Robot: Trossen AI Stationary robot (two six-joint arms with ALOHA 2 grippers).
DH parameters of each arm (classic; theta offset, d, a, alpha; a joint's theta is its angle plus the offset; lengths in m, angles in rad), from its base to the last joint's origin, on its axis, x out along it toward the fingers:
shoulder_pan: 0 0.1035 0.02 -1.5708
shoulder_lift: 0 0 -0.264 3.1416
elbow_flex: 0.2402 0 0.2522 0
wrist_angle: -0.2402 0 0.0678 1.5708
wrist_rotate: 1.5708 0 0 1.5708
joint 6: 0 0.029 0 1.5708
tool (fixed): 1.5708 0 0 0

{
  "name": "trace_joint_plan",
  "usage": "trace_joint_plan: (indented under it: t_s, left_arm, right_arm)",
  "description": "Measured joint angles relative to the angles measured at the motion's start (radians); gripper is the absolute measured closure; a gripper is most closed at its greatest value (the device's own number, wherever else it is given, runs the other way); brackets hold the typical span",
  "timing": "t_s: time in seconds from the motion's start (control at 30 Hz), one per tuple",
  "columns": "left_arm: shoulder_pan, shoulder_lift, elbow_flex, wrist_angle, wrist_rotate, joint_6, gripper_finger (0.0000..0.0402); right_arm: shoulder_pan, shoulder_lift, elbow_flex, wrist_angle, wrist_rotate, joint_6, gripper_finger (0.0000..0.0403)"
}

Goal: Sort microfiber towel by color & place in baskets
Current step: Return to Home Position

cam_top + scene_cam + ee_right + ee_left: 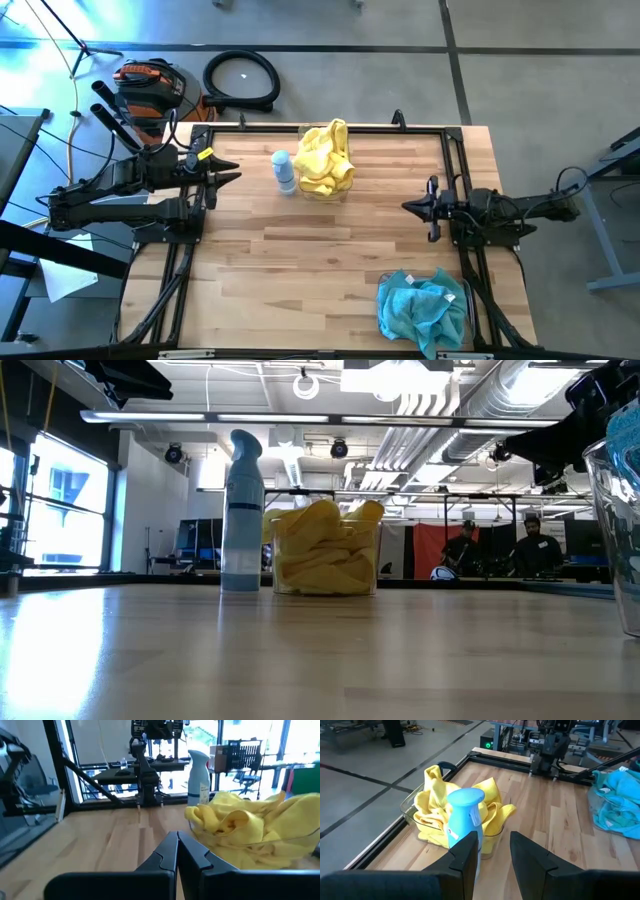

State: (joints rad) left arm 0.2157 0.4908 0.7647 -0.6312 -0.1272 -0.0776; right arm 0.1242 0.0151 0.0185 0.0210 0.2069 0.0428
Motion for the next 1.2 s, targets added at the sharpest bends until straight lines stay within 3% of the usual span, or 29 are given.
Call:
trace_joint_plan:
  t_s: [0.17, 0.57, 0.93, 1.03, 1.2]
  left_arm:
    - [0.0, 0.0, 0.0, 0.0, 0.0, 0.001, 0.0298]
    - [-0.003, 0.031, 0.0, 0.011, 0.002, -0.017, 0.0298]
    - [-0.087, 0.127, -0.001, 0.256, 0.039, 0.211, 0.0302]
    - [-0.12, 0.108, -0.065, 0.341, 0.041, 0.22, 0.0315]
    - [-0.177, 0.0, -0.276, 0.558, 0.053, 0.18, 0.0345]
  right_arm:
    - [0.0, -0.001, 0.0, 0.001, 0.012, -0.085, 0.0403]
    - [0.0, -0.001, 0.0, 0.001, 0.014, -0.069, 0.0403]
    - [0.0, -0.001, 0.001, 0.001, 0.015, -0.069, 0.0403]
    - [0.0, -0.001, 0.001, 0.001, 0.015, -0.069, 0.0403]
    - [0.0, -0.001, 0.001, 0.001, 0.015, -0.069, 0.0403]
